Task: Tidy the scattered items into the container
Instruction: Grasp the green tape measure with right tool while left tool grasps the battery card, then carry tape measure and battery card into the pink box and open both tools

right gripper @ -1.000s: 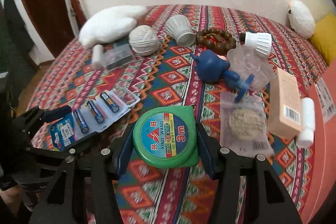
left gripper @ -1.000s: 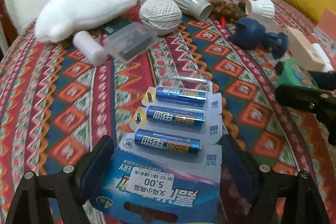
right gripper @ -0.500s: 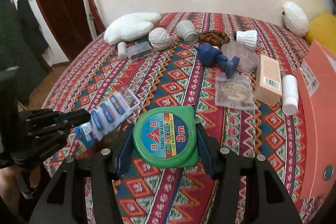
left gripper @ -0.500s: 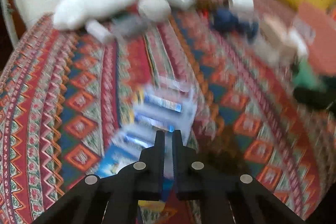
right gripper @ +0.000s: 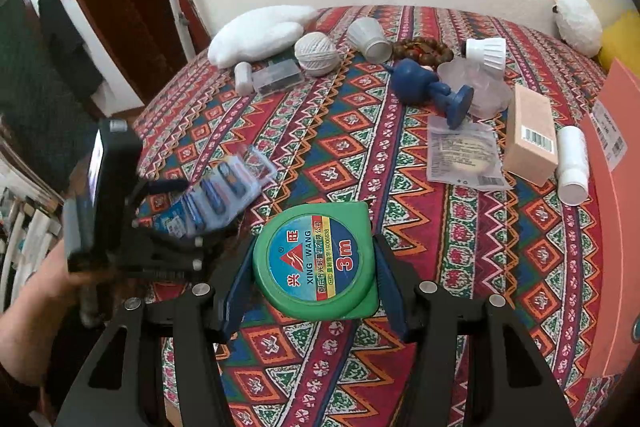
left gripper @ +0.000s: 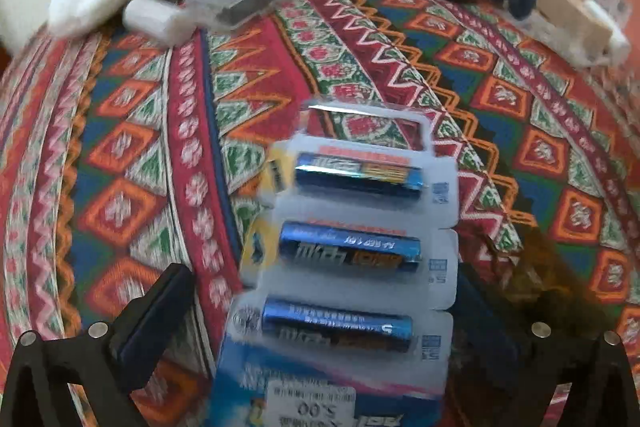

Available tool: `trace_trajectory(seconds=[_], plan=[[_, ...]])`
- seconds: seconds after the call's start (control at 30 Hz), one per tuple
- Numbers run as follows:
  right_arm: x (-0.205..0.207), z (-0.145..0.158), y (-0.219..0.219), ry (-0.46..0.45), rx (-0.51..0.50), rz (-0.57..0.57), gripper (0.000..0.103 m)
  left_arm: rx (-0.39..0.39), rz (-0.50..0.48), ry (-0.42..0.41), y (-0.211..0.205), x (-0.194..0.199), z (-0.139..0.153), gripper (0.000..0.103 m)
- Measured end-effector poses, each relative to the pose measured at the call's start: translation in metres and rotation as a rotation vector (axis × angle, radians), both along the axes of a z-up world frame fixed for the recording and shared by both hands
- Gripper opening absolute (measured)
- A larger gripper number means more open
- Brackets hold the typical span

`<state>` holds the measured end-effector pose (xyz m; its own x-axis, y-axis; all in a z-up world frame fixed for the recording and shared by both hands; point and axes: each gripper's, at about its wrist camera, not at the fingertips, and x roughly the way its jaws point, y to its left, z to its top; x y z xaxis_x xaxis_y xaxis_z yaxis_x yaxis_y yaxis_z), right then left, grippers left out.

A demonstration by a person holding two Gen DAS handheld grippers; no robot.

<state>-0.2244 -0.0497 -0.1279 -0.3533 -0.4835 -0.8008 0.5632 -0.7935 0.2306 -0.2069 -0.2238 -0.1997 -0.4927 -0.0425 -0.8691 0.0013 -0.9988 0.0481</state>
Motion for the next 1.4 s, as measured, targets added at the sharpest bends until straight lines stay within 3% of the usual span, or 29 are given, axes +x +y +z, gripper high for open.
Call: trace_trajectory(seconds=[0.07, 0.13, 0.23, 0.7, 1.03, 1.4], plan=[[0.000, -0.002, -0.005, 0.000, 0.009, 0.010, 0.059, 0.007, 0.005, 0.004, 0.002, 0.000, 0.003, 0.096], [0.001, -0.003, -0.009, 0.003, 0.015, 0.019, 0.059, 0.007, 0.009, 0.020, 0.007, 0.006, 0.009, 0.076], [0.005, 0.002, -0.013, 0.024, 0.010, 0.024, 0.059, 0.033, 0.050, 0.038, 0.007, 0.023, 0.019, 0.067], [0.011, 0.015, -0.005, 0.054, -0.011, 0.023, 0.059, 0.112, 0.131, 0.190, 0.010, 0.089, 0.082, 0.067], [0.027, 0.020, 0.021, 0.064, -0.016, 0.013, 0.059, 0.147, 0.011, 0.206, 0.068, 0.091, 0.098, 0.067], [0.038, 0.046, 0.122, 0.114, -0.079, -0.156, 0.059, 0.201, -0.142, 0.232, 0.142, 0.083, 0.119, 0.067]])
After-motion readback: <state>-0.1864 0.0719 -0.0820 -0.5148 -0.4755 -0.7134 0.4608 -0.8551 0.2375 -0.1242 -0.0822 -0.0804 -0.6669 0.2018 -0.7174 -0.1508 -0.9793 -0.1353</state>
